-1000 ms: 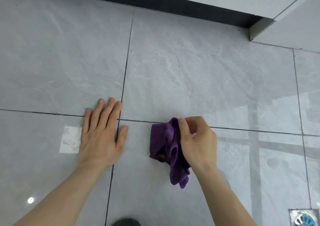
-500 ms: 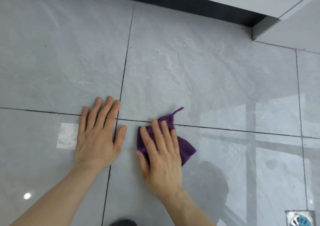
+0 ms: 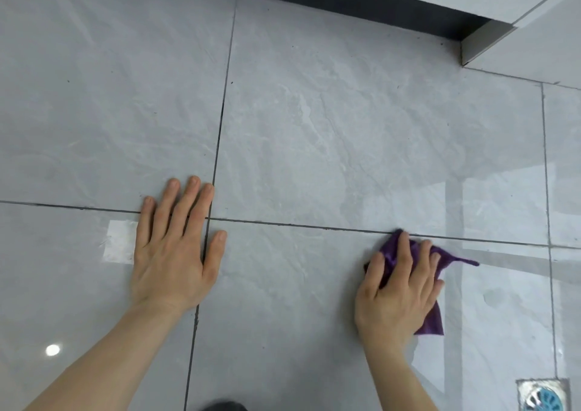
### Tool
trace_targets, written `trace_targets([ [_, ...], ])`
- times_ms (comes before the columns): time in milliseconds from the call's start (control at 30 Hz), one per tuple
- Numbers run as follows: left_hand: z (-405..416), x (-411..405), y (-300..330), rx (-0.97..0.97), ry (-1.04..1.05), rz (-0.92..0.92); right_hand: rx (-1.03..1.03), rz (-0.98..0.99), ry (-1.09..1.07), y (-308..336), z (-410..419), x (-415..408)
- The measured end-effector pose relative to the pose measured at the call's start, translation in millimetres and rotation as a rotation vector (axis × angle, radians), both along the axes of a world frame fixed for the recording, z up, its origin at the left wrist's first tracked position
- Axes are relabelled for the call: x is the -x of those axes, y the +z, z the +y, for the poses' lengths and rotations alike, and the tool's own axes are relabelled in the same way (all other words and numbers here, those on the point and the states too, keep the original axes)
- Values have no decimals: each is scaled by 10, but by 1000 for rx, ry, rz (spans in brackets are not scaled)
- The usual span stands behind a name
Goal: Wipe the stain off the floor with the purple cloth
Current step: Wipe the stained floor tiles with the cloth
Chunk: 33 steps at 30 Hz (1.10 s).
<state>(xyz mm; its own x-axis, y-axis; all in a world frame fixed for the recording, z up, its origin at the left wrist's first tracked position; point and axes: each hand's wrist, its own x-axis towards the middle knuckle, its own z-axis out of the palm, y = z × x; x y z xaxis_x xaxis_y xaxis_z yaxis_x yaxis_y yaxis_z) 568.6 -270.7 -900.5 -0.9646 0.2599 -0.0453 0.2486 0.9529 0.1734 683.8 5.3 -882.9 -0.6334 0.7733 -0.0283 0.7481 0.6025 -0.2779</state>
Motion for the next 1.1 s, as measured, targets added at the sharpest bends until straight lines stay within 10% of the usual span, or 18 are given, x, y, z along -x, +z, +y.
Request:
trace_targets([
  [167, 10, 20, 13, -23, -6, -5, 40, 57, -70, 0, -98, 822],
  [667, -455, -133, 457, 41, 50, 120, 80, 117, 987, 73, -1482, -41],
  [1100, -147, -99, 302, -31, -3, 26, 357, 170, 787, 284, -975, -15],
])
